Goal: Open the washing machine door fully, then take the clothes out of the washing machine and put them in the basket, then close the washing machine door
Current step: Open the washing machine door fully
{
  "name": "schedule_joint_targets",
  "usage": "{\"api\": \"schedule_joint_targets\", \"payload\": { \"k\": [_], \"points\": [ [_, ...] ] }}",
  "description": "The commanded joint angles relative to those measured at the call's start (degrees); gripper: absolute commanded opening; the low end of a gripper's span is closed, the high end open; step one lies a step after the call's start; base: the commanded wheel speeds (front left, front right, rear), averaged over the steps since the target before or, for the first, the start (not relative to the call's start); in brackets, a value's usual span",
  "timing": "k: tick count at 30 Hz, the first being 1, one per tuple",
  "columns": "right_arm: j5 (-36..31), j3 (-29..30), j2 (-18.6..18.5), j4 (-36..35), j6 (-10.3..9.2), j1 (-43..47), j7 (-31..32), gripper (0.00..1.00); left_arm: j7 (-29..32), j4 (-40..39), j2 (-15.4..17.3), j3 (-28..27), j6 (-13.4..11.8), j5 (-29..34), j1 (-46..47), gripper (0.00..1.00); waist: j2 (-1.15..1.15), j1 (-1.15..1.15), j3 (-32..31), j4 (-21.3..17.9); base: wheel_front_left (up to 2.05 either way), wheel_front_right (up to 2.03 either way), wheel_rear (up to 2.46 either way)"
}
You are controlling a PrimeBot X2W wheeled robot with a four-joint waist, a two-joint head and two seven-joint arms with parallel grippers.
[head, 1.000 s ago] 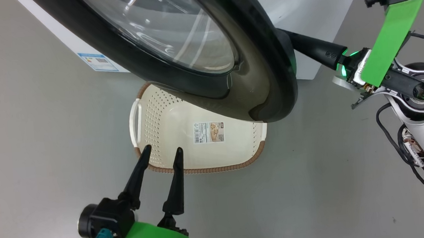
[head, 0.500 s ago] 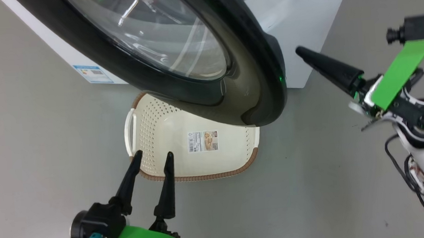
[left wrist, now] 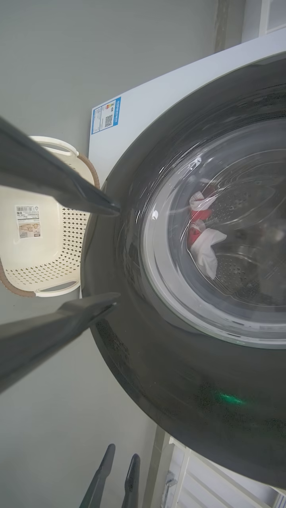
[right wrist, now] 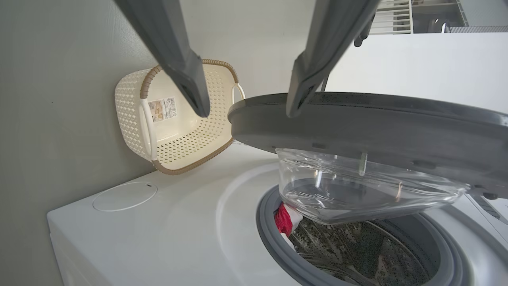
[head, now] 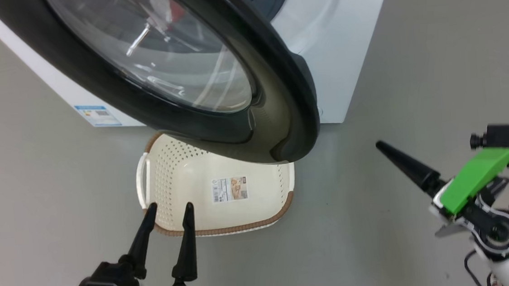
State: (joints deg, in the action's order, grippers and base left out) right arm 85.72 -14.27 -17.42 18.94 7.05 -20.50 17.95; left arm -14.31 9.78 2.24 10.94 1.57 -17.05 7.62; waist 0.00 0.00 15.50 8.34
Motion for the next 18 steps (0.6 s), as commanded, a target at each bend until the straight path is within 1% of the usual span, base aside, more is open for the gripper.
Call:
{"api": "schedule_joint_targets", "payload": {
  "k": [1, 5, 7, 11, 12, 18],
  "points": [
    [-0.21, -1.16, -0.52, -1.09, 0.44, 1.64, -1.21, 1.0, -0.69, -0.95, 0.64, -2.34, 0.31, 1.04, -0.55, 1.0, 0.0, 0.0, -0.94, -0.98, 0.0, 0.0, 0.0],
    [-0.03, -1.78, -0.81, -0.68, 0.44, 4.68, -3.97, 1.0, -0.69, -0.5, 0.64, -3.07, 0.63, 1.3, -1.34, 1.0, 0.0, 0.0, -1.87, -1.78, 0.0, 0.0, 0.0],
    [-0.02, -2.02, -0.99, -1.22, 0.44, 6.63, -6.5, 1.0, -0.69, -0.17, 0.64, -3.7, 0.79, 1.36, -2.0, 1.0, 0.0, 0.0, -2.66, -2.42, 0.0, 0.0, 0.0],
    [-2.86, -3.6, -2.55, -2.85, 0.44, 9.43, -11.59, 1.0, -0.69, 0.11, 0.64, -4.59, 0.94, 1.26, -2.79, 1.0, 0.0, 0.0, -3.35, -3.21, 0.0, 0.0, 0.0],
    [-2.86, -3.6, -2.55, -2.85, 0.44, 9.43, -11.59, 1.0, -0.69, 0.11, 0.64, -4.59, 0.94, 1.26, -2.79, 1.0, 0.0, 0.0, -3.35, -3.21, 0.0, 0.0, 0.0],
    [-7.85, -7.86, -5.33, -2.88, 0.44, 11.93, -21.67, 1.0, -0.69, 0.59, 0.64, -5.75, 1.26, 0.96, -3.32, 1.0, 0.0, 0.0, -3.69, -4.2, 0.0, 0.0, 0.0]
  ]
}}
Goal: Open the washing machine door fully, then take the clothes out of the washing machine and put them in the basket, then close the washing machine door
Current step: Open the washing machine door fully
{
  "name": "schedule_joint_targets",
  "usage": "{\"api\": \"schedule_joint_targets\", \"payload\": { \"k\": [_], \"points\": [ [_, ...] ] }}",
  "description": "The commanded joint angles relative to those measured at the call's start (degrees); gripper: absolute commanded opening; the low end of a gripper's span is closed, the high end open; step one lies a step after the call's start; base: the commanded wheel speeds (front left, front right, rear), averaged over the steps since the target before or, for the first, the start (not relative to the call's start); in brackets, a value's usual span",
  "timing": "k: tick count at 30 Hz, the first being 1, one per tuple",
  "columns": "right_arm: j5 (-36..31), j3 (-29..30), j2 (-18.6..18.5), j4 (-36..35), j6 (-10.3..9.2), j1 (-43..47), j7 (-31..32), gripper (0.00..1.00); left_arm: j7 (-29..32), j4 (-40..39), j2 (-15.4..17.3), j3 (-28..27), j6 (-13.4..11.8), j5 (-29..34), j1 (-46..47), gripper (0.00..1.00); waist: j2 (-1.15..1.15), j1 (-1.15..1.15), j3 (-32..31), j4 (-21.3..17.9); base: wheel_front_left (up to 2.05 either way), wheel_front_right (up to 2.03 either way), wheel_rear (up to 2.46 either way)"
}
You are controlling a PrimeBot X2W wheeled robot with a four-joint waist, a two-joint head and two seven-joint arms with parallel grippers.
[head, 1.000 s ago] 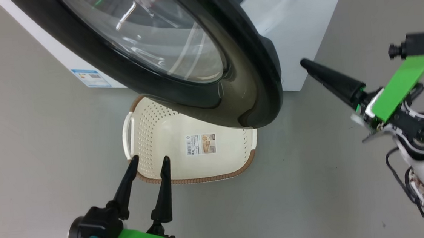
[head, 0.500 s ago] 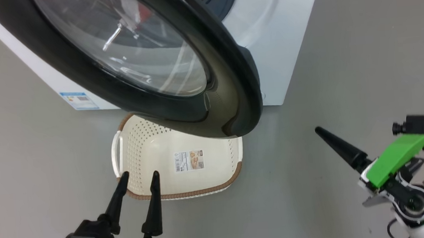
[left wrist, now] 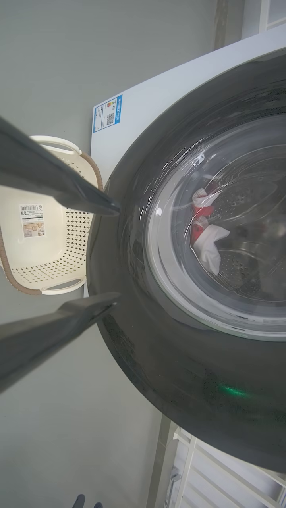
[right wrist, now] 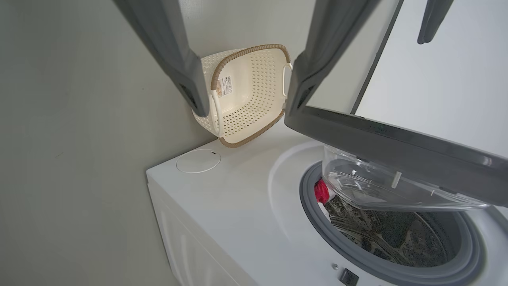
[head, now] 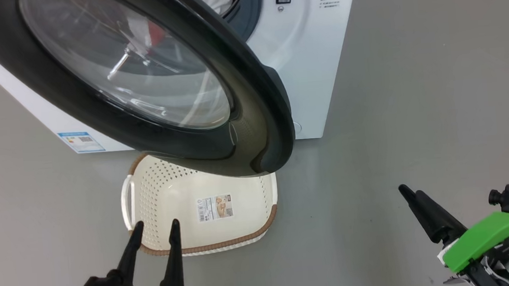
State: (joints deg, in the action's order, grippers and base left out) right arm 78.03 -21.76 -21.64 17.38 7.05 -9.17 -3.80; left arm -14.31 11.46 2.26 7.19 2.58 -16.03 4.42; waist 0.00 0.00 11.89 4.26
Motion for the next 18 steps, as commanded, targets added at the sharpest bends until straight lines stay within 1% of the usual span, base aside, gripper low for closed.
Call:
{"api": "schedule_joint_targets", "payload": {
  "k": [1, 5, 7, 9, 12, 18],
  "points": [
    [-1.33, -1.37, -1.78, -1.11, 0.44, 0.71, -1.72, 1.0, -0.69, -1.02, 0.62, -2.21, 0.31, -0.03, -0.14, 1.0, 0.0, 0.0, -0.1, -0.29, 0.0, 0.0, 0.0],
    [-6.29, -5.83, -4.07, 0.65, 0.44, 0.58, -8.6, 1.0, -0.69, -0.69, 0.62, -2.9, 0.48, 0.16, -0.26, 1.0, 0.0, 0.0, -0.41, -0.96, 0.0, 0.0, 0.0],
    [-9.36, -7.4, -4.85, 2.16, 0.44, 0.21, -10.35, 1.0, -0.69, -0.56, 0.62, -3.19, 0.55, 0.3, -0.27, 1.0, 0.0, 0.0, -0.56, -1.28, 0.0, 0.0, 0.0],
    [-11.92, -7.64, -4.76, 3.26, 0.44, -0.16, -11.03, 1.0, -0.69, -0.53, 0.62, -3.45, 0.59, 0.47, -0.33, 1.0, 0.0, 0.0, -0.74, -1.6, 0.0, 0.0, 0.0],
    [-17.85, -2.41, -3.04, 2.97, 0.44, -0.24, -11.16, 1.0, -0.69, -0.71, 0.62, -3.91, 0.54, 0.71, -0.5, 1.0, 0.0, 0.0, -0.83, -2.17, 0.0, 0.0, 0.0],
    [-33.96, 9.11, 2.05, -1.05, 0.44, 2.98, -11.19, 1.0, -0.69, -0.98, 0.62, -4.39, 0.49, 1.0, -0.46, 1.0, 0.0, 0.0, -0.85, -2.54, 0.0, 0.0, 0.0]
  ]
}}
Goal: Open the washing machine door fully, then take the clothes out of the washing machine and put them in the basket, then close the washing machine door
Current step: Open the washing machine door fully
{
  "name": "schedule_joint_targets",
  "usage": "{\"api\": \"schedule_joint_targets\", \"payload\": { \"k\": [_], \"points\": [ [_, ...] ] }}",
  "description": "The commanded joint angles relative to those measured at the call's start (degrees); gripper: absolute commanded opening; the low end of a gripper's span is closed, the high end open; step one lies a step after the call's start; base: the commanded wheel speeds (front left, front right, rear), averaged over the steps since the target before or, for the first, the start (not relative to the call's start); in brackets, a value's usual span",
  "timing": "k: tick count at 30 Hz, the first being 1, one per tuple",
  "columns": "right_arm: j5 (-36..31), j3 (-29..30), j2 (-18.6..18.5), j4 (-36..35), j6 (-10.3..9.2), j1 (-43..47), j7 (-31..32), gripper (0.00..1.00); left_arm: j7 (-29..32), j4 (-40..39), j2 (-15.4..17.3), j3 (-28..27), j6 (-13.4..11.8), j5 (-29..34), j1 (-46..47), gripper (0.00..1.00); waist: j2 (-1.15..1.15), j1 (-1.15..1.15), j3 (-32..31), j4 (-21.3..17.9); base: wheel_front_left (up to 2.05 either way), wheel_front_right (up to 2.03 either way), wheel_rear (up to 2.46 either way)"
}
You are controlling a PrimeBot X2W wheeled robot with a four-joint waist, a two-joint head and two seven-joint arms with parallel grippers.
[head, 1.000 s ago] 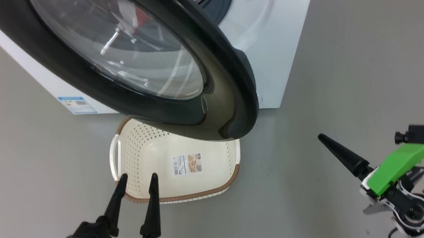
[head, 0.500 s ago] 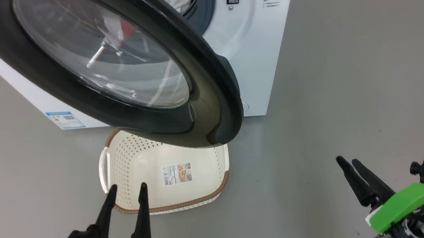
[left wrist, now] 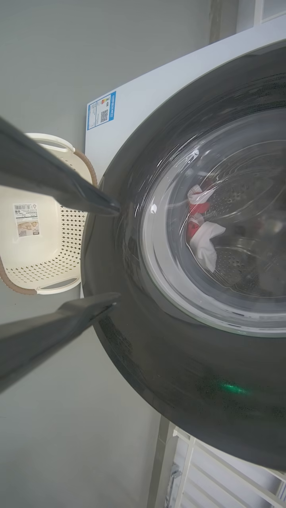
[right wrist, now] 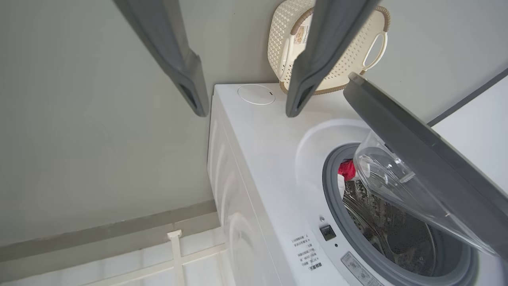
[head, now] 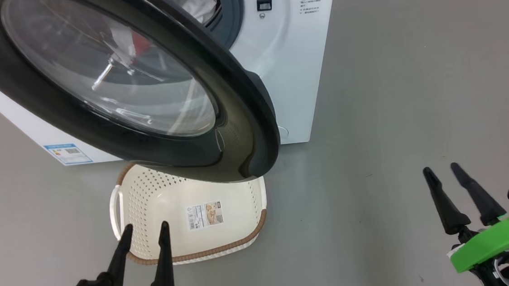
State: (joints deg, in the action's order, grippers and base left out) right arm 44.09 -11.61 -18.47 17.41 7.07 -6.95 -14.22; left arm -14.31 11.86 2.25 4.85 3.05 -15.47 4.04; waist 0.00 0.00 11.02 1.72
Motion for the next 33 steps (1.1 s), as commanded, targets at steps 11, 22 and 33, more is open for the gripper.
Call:
{"api": "schedule_joint_targets", "payload": {
  "k": [11, 22, 33],
  "points": [
    [-19.57, 14.53, 7.55, -10.37, 0.42, 6.61, -0.77, 1.0, -0.69, -2.72, 0.63, -2.2, -0.69, 1.37, 0.19, 1.0, 0.0, 0.0, 0.18, 0.53, 0.0, 0.0, 0.0],
    [-21.02, 15.2, 8.77, -9.53, 0.42, 7.74, -0.77, 1.0, -0.69, -2.92, 0.63, -2.13, -0.89, 1.16, -0.24, 1.0, 0.0, 0.0, 0.08, 0.69, 0.0, 0.0, 0.0],
    [-19.93, 14.58, 9.14, -9.88, 0.42, 7.21, -0.77, 1.0, -0.69, -2.89, 0.63, -2.16, -0.7, 1.15, -0.52, 1.0, 0.0, 0.0, -0.28, 0.88, 0.0, 0.0, 0.0]
  ]
}}
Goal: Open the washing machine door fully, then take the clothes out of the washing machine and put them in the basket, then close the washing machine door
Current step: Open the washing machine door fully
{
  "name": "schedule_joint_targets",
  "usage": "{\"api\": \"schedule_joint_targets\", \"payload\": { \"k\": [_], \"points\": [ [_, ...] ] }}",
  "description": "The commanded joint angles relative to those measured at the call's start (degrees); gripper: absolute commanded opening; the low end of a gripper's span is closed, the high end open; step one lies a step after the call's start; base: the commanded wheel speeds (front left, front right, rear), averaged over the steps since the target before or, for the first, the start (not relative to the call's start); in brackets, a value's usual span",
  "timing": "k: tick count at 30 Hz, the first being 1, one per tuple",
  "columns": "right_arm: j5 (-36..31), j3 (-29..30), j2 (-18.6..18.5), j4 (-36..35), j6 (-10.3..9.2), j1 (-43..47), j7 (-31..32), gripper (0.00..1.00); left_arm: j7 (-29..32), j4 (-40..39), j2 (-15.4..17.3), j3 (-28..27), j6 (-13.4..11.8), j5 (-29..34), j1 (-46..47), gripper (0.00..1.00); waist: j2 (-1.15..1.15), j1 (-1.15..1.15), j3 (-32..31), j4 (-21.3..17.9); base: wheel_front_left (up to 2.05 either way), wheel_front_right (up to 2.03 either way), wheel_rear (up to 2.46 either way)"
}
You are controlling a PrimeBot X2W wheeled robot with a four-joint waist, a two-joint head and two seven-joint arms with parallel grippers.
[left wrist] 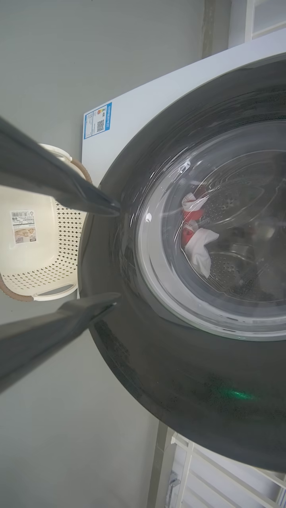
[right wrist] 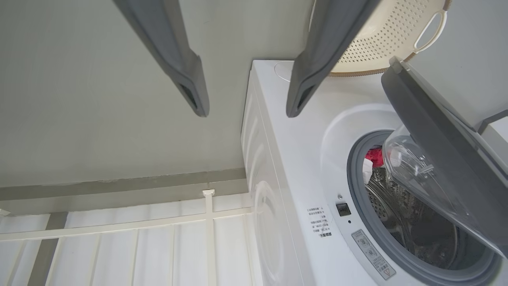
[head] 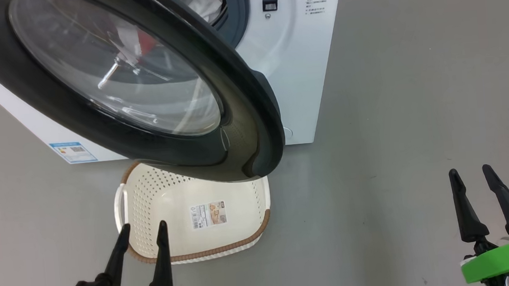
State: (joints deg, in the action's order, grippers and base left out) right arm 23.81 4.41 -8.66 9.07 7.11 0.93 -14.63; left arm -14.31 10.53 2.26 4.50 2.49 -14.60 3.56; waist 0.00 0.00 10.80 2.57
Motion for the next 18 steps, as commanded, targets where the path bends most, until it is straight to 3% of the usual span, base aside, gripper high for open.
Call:
{"api": "schedule_joint_targets", "payload": {
  "k": [1, 4, 5, 6, 7, 8, 18],
  "points": [
    [0.84, -1.65, -0.55, -1.79, 0.37, -0.88, -0.37, 1.0, -0.69, -1.6, 0.62, -1.77, -0.15, 0.24, -0.11, 1.0, 0.0, 0.0, -0.05, 0.04, 0.0, 0.0, 0.0],
    [3.77, -2.64, 0.05, -2.83, 0.37, -2.13, -0.37, 1.0, -0.69, -1.66, 0.62, -1.51, -0.2, 0.12, -0.25, 1.0, 0.0, 0.0, -0.08, 0.17, 0.0, 0.0, 0.0],
    [4.96, -3.22, 0.04, -3.32, 0.37, -2.78, -0.37, 0.93, -0.69, -1.66, 0.62, -1.41, -0.2, 0.09, -0.26, 1.0, 0.0, 0.0, -0.07, 0.24, 0.0, 0.0, 0.0],
    [6.1, -4.0, -0.09, -3.86, 0.37, -3.51, -0.37, 0.49, -0.69, -1.66, 0.62, -1.31, -0.2, 0.04, -0.25, 1.0, 0.0, 0.0, -0.05, 0.32, 0.0, 0.0, 0.0],
    [7.31, -4.59, -0.12, -4.35, 0.37, -4.33, -0.37, 0.17, -0.69, -1.67, 0.62, -1.25, -0.21, 0.0, -0.23, 1.0, 0.0, 0.0, -0.01, 0.39, 0.0, 0.0, 0.0],
    [8.29, -5.02, -0.2, -4.75, 0.37, -5.22, -0.37, 0.0, -0.69, -1.68, 0.62, -1.18, -0.21, -0.03, -0.21, 1.0, 0.0, 0.0, 0.02, 0.46, 0.0, 0.0, 0.0],
    [21.12, -11.9, -2.19, -5.29, 0.37, -17.8, -0.37, 0.0, -0.69, -1.9, 0.62, 0.65, -0.06, -0.23, 0.17, 1.0, 0.0, 0.0, 0.73, 2.96, 0.0, 0.0, 0.0]
  ]
}}
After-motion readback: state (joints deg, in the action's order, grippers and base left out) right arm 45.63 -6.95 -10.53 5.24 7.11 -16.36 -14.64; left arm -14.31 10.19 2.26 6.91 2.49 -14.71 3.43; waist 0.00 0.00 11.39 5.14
